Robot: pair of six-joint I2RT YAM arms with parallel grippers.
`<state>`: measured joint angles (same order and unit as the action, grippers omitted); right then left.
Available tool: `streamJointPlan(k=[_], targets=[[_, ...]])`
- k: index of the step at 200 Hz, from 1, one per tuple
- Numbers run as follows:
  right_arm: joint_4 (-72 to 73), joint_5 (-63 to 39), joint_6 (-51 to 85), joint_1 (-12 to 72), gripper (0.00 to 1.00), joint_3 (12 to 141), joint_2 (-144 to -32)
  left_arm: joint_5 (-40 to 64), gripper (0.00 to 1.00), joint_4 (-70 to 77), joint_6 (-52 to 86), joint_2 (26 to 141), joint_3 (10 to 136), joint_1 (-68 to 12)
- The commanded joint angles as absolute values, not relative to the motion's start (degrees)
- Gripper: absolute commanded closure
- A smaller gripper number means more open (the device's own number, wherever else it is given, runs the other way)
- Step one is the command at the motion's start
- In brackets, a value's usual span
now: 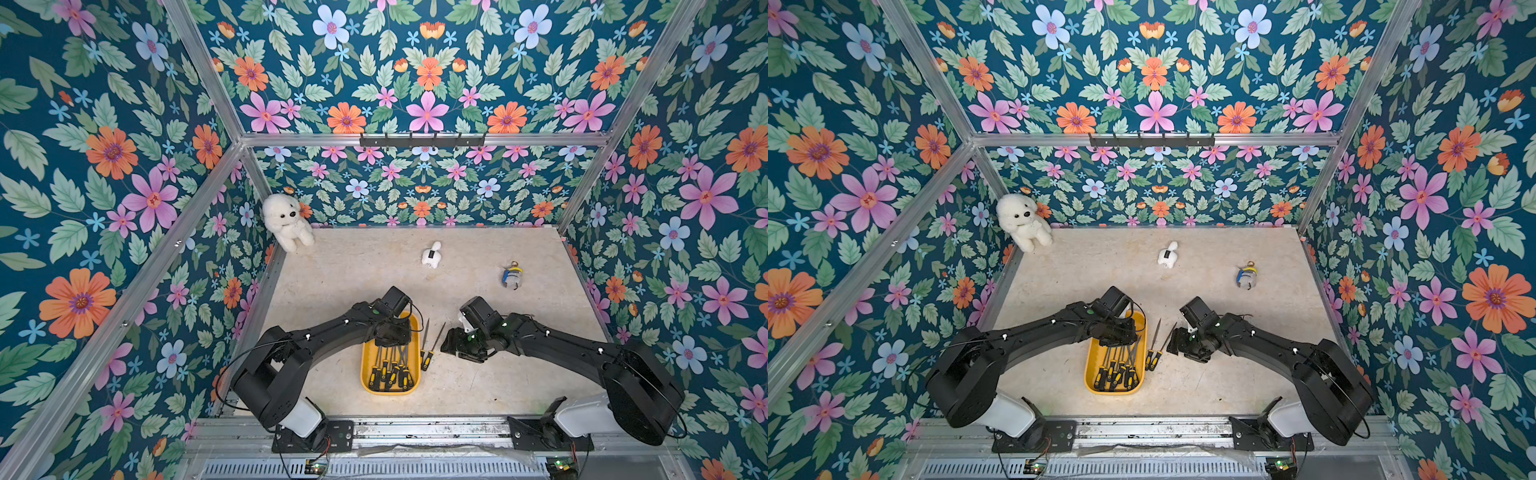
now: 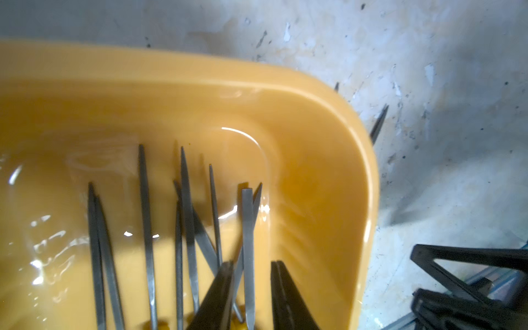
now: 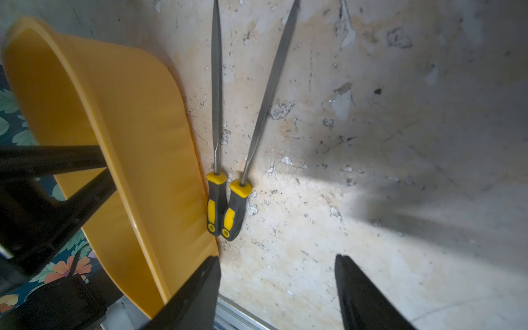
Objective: Put the file tool into the storage box
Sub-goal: Place the file tool in the storage box, then pick up the file tool from the center of the board.
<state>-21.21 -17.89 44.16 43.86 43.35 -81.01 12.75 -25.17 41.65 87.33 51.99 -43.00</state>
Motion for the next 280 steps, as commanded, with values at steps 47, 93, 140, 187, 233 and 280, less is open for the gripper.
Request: streamJointPlan(k=[47,93,140,187,233,280], targets=[[-15.2,-15.2,58.7,50.1,0.34,44.2,-86.0,12.9,0.69,-30.9,41.9,80.0,55.3,-40.2],[-18.0,-12.3,61.9,53.3,0.36,49.4,-93.4,13.6,0.68,-33.2,40.8,76.0,55.2,-36.3],[-25.1,-8.1,62.8,53.7,0.47,54.2,-98.6,14.3,0.68,-33.8,40.3,73.5,53.3,-34.2],[-33.0,-6.3,60.3,54.3,0.59,58.8,-102.1,14.9,0.68,-34.3,39.6,72.1,51.9,-33.1],[-38.7,-4.6,58.4,54.3,0.68,59.4,-102.2,15.3,0.68,-34.4,39.3,71.5,51.1,-32.4],[-46.6,-0.5,55.7,54.3,0.69,62.2,-102.8,16.0,0.68,-33.6,39.1,71.4,49.9,-32.0]])
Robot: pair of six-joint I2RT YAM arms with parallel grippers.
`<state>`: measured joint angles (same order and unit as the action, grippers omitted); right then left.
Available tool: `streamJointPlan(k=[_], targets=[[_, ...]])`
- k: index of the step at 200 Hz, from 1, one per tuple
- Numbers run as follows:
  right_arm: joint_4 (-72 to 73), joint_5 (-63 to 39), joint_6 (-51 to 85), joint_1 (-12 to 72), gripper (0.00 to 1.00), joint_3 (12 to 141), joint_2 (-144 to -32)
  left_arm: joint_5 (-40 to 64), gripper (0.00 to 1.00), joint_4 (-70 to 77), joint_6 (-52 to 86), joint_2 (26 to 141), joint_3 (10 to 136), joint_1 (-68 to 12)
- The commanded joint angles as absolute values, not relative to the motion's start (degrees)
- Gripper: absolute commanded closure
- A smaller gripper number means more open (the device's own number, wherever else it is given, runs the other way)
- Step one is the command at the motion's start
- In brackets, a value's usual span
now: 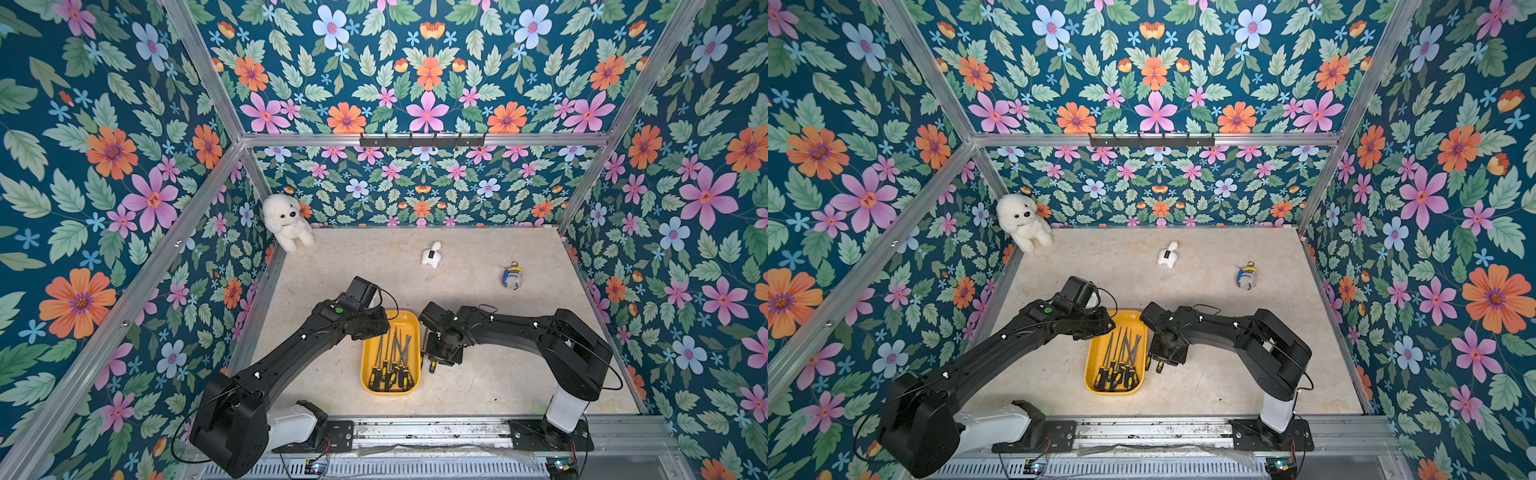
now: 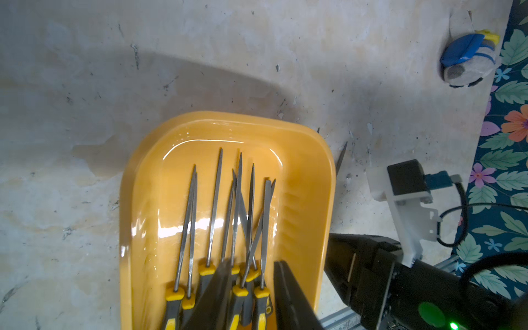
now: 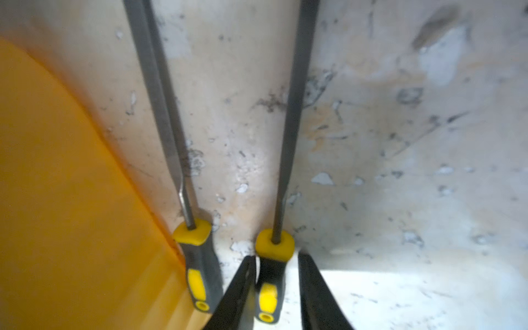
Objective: Put the file tool into the storage box
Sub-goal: Pick up the file tool from the center of the board.
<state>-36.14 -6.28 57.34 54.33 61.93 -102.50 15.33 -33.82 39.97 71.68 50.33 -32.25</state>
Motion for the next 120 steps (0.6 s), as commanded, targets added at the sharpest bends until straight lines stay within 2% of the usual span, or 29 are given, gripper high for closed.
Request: streamJointPlan(k=[1,84,100,120], targets=[[-46.6,-0.4,55.6,54.3,0.69,62.2,-102.7,16.0,0.68,-33.6,39.2,71.4,49.9,-32.0],[-46.1,-2.4,53.3,57.0,0.63,65.2,-106.1,16.7,0.68,-32.7,39.4,71.3,48.4,-31.8],[-45.8,-2.5,53.4,57.0,0.64,64.2,-106.2,16.9,0.68,-32.6,39.4,71.3,48.2,-31.7],[-45.7,-2.4,52.8,57.0,0.71,63.6,-106.4,17.0,0.68,-32.4,39.3,71.4,47.9,-31.6]])
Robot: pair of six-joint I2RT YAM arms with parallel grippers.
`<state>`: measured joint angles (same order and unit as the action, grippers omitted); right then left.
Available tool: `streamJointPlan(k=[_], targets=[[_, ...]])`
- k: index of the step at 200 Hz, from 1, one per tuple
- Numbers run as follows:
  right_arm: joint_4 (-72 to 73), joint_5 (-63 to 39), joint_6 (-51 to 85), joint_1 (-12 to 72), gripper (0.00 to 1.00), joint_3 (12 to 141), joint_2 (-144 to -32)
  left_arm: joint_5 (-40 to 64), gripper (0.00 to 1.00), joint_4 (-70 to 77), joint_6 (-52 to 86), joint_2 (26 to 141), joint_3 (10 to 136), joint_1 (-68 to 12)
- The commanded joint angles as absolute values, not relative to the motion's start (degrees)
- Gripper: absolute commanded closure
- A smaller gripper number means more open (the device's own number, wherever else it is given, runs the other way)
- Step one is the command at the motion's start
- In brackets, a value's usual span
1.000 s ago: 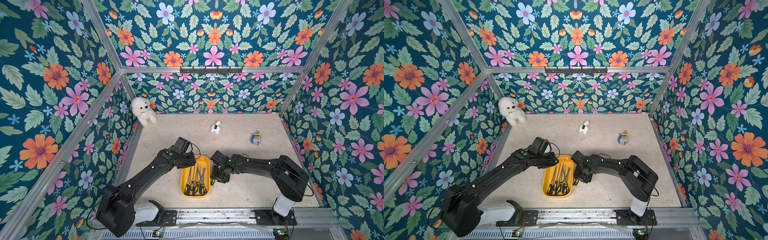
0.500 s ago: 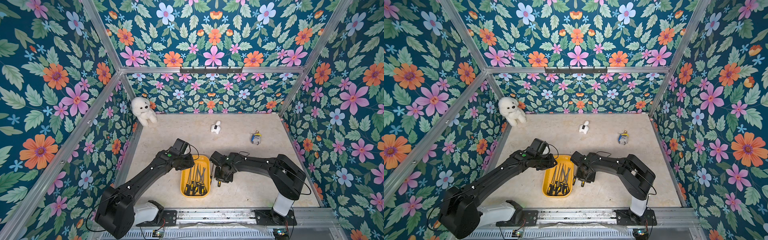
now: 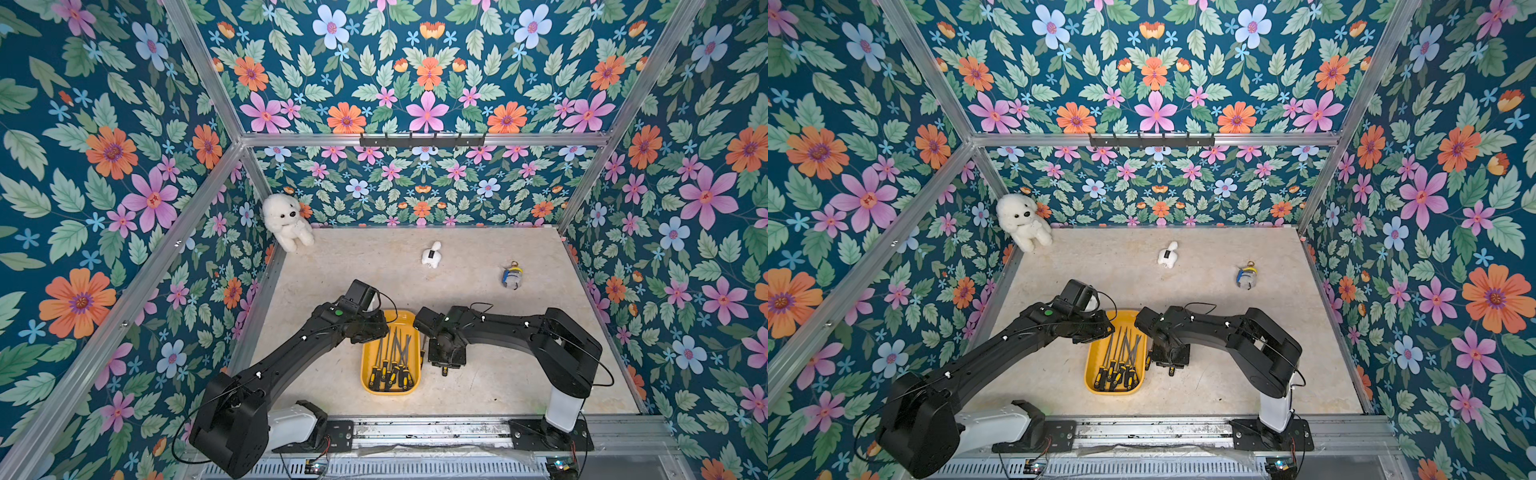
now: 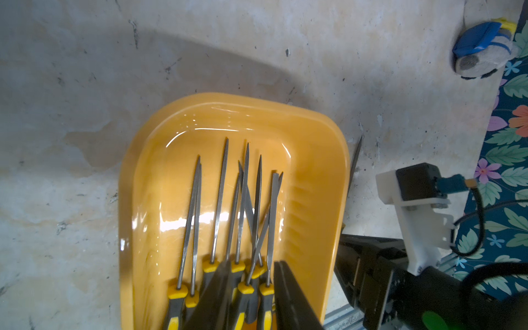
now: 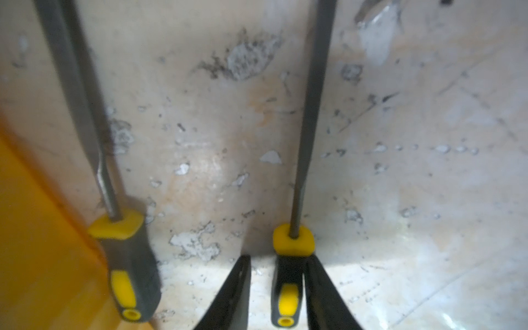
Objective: Put the file tool into the storage box
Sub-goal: Pick up the file tool from the center of the board.
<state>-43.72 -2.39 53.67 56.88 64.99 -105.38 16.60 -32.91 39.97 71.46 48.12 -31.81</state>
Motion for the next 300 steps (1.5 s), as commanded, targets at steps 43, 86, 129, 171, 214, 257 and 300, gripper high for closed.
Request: streamJointPlan(k=[43,86,129,171,214,257,300], targets=[[-46.5,-0.4,49.5,56.9,0.89,63.1,-104.3,18.0,0.68,-31.4,39.1,72.4,48.4,-31.2],[-40.5,-1.7,40.9,59.1,0.90,62.2,-92.2,23.3,0.67,-26.7,41.7,71.7,49.8,-31.2],[-34.0,-6.0,39.6,60.7,0.89,59.1,-85.2,29.6,0.53,-16.3,49.8,71.3,47.2,-31.8],[-29.7,-7.9,40.0,62.2,0.89,59.7,-86.1,30.8,0.50,-12.1,53.1,73.5,47.4,-33.5],[-29.8,-8.8,38.9,62.5,0.89,62.6,-89.0,29.0,0.51,-13.2,52.8,76.8,48.6,-35.6],[-29.4,-9.7,38.4,63.0,0.89,64.1,-90.3,27.5,0.67,-14.6,52.2,78.7,50.0,-35.8],[-30.6,-9.6,37.6,63.2,0.88,65.4,-90.4,26.0,0.91,-18.9,49.1,80.5,51.9,-35.8]])
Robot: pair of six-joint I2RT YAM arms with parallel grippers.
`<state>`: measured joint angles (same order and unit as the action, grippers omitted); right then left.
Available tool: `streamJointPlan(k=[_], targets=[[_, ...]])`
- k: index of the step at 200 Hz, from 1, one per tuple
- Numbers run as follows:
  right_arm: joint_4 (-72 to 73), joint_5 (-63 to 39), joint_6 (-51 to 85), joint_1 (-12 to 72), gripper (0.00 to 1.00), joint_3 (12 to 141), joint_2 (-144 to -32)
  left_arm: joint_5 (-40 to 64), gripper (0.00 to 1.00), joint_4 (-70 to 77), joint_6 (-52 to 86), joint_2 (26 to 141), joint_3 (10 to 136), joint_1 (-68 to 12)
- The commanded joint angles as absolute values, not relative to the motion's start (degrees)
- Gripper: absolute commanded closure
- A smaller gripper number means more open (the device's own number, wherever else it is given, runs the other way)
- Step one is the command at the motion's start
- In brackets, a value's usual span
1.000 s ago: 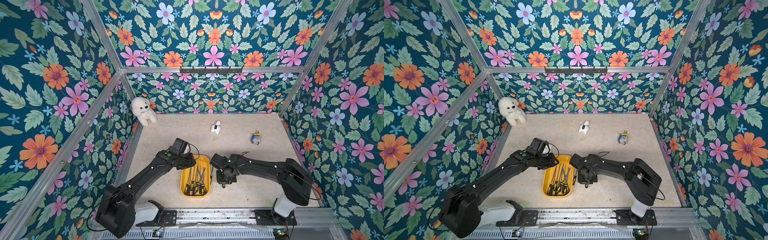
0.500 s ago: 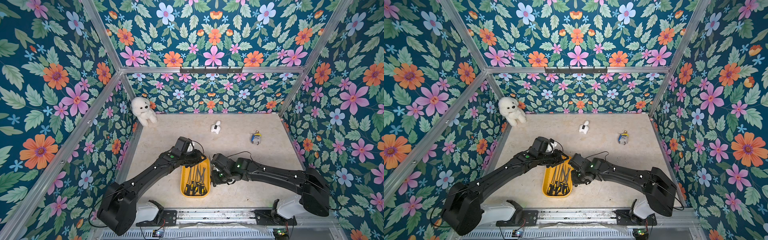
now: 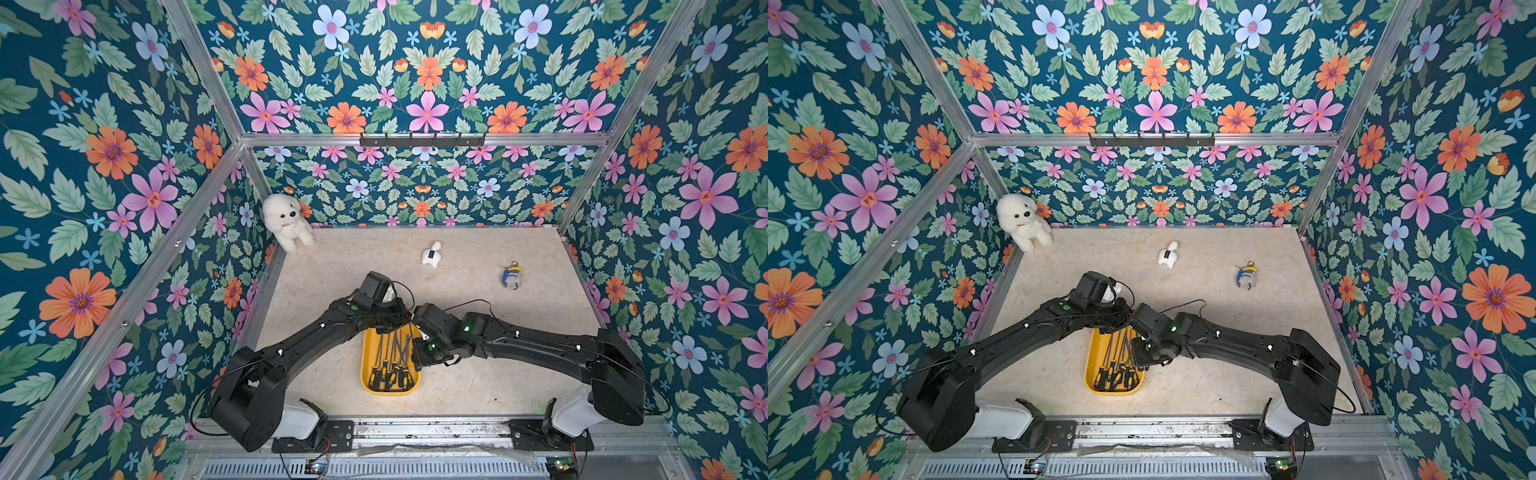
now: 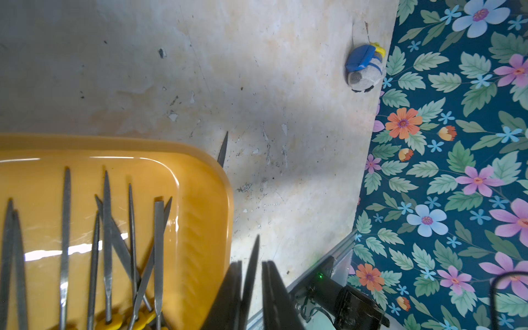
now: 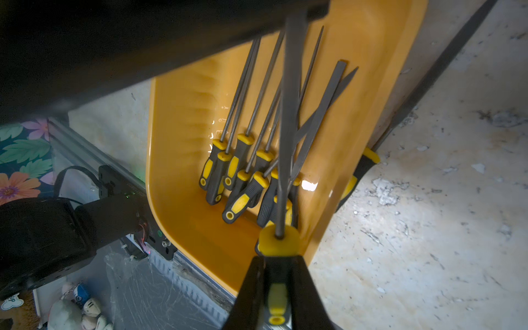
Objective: Put the file tool into the storage box
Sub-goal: Pick up the file tool from the center of the board.
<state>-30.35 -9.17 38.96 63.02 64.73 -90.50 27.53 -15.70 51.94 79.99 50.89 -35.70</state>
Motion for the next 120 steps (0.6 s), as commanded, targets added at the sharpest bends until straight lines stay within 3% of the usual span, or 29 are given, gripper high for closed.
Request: streamJointPlan(k=[1,18,45,52,65,83,120], targets=[[-30.7,-9.6,37.6,63.2,0.88,65.4,-90.3,25.9,0.91,-19.0,49.1,80.6,51.9,-35.8],[-30.5,-9.8,37.5,63.2,0.87,65.6,-90.0,24.4,1.00,-21.2,47.3,80.9,53.0,-35.7],[-30.5,-10.2,36.9,63.2,0.84,66.0,-89.6,23.1,1.00,-24.5,44.9,80.6,54.4,-35.2],[-30.5,-10.2,36.7,63.2,0.78,66.1,-89.5,22.9,1.00,-25.3,44.3,80.4,54.5,-34.7],[-30.5,-10.7,36.7,63.2,0.55,66.7,-89.0,22.9,1.00,-27.7,42.4,79.4,54.9,-33.4],[-31.5,-8.5,37.4,62.8,0.34,67.7,-87.7,20.2,1.00,-34.1,37.2,77.3,56.7,-30.1],[-31.0,-10.2,41.0,55.8,0.30,63.7,-82.6,13.2,1.00,-42.6,28.2,75.3,57.6,-25.9]])
